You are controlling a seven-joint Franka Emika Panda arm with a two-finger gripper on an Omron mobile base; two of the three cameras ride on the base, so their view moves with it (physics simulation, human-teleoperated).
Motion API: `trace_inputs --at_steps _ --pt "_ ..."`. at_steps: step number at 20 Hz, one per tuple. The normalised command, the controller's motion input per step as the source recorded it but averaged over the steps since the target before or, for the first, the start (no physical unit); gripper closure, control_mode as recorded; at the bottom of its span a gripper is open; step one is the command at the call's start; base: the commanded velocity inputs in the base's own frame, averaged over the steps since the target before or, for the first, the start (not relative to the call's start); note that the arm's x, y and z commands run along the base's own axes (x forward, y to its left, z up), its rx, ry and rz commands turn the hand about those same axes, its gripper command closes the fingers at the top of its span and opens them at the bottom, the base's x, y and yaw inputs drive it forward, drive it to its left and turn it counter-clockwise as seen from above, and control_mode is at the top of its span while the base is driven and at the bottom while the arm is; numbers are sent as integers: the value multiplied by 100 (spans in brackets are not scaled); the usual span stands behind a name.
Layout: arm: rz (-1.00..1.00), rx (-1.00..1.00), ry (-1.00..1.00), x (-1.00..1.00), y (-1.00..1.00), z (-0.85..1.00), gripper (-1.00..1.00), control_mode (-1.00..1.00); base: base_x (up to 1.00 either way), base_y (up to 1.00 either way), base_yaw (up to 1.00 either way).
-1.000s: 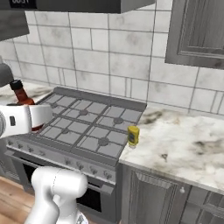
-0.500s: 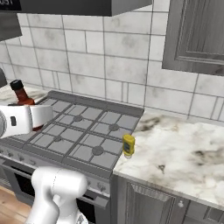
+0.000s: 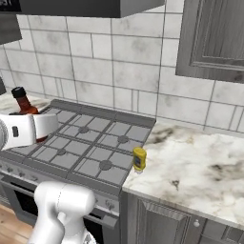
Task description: Take 2 condiments from the cabinet and move them on the counter near the stove.Make sure the condiments are lined up with each other, next to each other.
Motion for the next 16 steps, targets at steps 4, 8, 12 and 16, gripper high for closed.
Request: trace_inputs --at_steps 4,8,12,16 --pt "0 0 0 0 0 0 100 100 4 0 0" --pt "0 0 0 1 0 0 100 -100 2 0 0" --pt "18 0 0 15 -11 -16 100 -100 0 0 0" --pt "39 0 0 24 -51 -35 100 -100 0 0 0"
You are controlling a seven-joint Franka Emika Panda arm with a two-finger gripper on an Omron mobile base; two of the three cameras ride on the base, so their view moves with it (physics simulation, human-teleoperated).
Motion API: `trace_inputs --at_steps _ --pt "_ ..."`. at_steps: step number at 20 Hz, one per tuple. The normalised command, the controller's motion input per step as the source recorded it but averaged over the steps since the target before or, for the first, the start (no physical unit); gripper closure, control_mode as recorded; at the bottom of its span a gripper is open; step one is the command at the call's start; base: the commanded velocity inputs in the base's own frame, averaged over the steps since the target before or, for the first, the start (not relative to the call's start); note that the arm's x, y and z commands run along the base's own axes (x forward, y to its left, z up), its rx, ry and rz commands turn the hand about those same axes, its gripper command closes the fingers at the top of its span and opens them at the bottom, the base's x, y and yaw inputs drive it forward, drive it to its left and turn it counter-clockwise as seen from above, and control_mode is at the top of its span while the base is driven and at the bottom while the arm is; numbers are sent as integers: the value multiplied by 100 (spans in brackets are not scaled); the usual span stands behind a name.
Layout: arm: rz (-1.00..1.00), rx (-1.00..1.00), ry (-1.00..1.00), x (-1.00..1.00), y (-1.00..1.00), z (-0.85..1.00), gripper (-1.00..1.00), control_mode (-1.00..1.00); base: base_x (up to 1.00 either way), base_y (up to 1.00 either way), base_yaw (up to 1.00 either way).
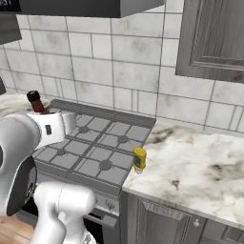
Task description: Take 2 condiments from the cabinet and move them on the counter near the stove.Make sure the condiments are lined up with each other, next to each other.
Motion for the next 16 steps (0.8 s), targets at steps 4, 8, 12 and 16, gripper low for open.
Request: trace_inputs --at_steps 4,8,12,16 --pt "46 0 0 19 -72 -56 100 -100 0 0 0" --pt "41 0 9 24 -83 -81 100 -100 0 0 0" --pt "35 0 4 14 -82 -80 100 -100 0 0 0" --pt "21 4 0 18 -65 -49 100 -100 0 0 0"
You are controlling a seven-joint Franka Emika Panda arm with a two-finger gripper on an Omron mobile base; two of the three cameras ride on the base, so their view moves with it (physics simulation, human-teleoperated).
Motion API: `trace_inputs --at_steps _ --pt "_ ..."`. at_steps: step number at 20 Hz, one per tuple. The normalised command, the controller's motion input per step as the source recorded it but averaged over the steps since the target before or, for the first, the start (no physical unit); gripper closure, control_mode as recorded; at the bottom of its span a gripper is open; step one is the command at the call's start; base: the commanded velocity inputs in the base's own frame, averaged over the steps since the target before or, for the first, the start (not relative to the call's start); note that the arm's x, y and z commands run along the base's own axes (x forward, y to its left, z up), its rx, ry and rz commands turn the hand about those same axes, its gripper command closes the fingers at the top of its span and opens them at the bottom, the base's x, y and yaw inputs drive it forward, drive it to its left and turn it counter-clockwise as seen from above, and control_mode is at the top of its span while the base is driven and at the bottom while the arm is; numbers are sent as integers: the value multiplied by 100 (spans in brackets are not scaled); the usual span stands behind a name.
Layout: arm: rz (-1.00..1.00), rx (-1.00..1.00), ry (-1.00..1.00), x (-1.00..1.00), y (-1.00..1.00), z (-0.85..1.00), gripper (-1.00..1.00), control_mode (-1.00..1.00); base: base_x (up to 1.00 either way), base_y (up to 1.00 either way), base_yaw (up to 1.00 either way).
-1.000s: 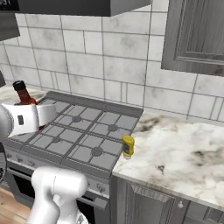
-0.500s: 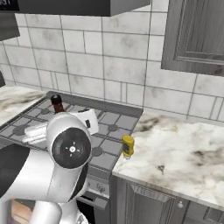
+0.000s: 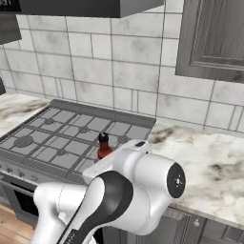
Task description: Take 2 condiments from the cabinet and move them on the counter near the stove.Make sure the condiments are lined up with each other, next to each other.
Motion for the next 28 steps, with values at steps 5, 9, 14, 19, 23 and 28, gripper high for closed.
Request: trace_inputs --at_steps 5,9,14,19,23,28 --pt "11 3 0 26 -50 -35 100 -100 0 0 0" --pt "4 0 0 36 -12 -44 100 -100 0 0 0" --pt "0 0 0 33 -8 -37 100 -100 0 0 0" --pt "0 0 0 30 -2 -38 100 -100 0 0 0" --pt "0 0 0 25 -13 -35 100 -100 0 0 0" --pt "0 0 0 28 -22 -33 100 -100 0 0 0"
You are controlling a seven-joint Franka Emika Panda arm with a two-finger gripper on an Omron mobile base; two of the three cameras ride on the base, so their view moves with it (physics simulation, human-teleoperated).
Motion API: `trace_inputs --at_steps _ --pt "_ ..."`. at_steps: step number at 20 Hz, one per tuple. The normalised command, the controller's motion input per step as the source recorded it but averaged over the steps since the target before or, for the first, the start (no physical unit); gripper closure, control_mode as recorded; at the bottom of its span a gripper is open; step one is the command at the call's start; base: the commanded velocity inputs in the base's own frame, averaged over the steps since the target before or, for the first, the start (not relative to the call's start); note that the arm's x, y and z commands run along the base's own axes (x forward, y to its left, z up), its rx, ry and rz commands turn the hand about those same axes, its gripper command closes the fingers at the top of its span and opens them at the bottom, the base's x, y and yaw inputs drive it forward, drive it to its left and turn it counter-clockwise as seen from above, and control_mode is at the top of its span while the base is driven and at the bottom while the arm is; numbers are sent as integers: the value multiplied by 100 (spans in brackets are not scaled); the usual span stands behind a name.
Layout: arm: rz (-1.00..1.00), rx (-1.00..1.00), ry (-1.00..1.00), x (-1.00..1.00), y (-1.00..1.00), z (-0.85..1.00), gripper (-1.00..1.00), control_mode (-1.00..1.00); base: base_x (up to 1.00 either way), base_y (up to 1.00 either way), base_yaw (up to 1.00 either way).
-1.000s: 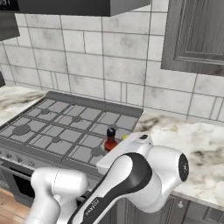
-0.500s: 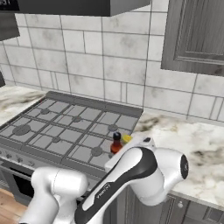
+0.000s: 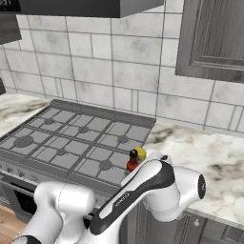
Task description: Take 2 condiments from the cabinet and move them on the counter near the stove.Make sure the condiments are lined up with each other, next to each other.
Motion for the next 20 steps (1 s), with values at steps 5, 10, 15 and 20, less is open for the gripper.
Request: trace_inputs --at_steps 5,10,15,20 --pt "0 0 0 31 -9 -22 100 -100 0 0 0" --pt "0 0 0 27 -1 -20 100 -100 0 0 0" --pt "0 0 0 25 -4 -30 100 -100 0 0 0" --pt "0 0 0 24 -5 -23 100 -100 0 0 0"
